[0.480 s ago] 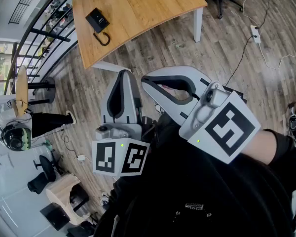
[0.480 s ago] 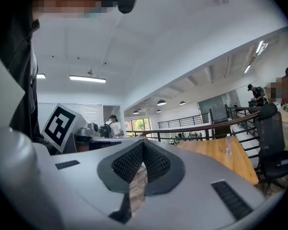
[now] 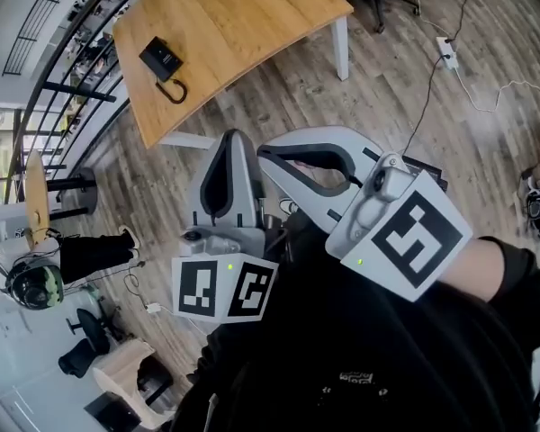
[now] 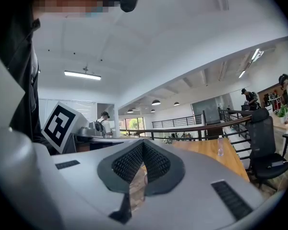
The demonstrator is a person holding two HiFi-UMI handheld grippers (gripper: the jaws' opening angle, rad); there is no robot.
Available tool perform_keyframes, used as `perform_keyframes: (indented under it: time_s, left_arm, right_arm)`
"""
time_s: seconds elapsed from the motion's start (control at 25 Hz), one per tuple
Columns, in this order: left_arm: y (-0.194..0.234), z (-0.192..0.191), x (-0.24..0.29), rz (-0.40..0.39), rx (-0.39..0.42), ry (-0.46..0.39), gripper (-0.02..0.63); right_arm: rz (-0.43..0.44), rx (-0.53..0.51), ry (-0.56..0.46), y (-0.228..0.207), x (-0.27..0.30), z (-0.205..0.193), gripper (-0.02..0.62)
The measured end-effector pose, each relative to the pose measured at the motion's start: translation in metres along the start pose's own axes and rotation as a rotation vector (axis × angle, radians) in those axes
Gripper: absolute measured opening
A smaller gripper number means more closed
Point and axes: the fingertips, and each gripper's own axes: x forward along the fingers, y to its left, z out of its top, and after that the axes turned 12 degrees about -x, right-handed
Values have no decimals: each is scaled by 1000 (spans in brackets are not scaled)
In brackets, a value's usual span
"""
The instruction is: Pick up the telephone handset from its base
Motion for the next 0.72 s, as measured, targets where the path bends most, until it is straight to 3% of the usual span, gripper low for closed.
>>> perform_keyframes:
  time_s: [0.16, 0.44, 0.72]
  left_arm:
    - [19, -4, -5, 53, 12, 23, -3]
    - [48, -2, -19, 125, -57, -27, -2]
    - [65, 7, -47, 206, -68, -68, -2]
  right_arm:
    - [45, 3, -15, 8, 18, 1, 16]
    - [164, 50, -53, 24, 38, -5, 17]
    - [266, 58, -61, 53, 57, 3, 17]
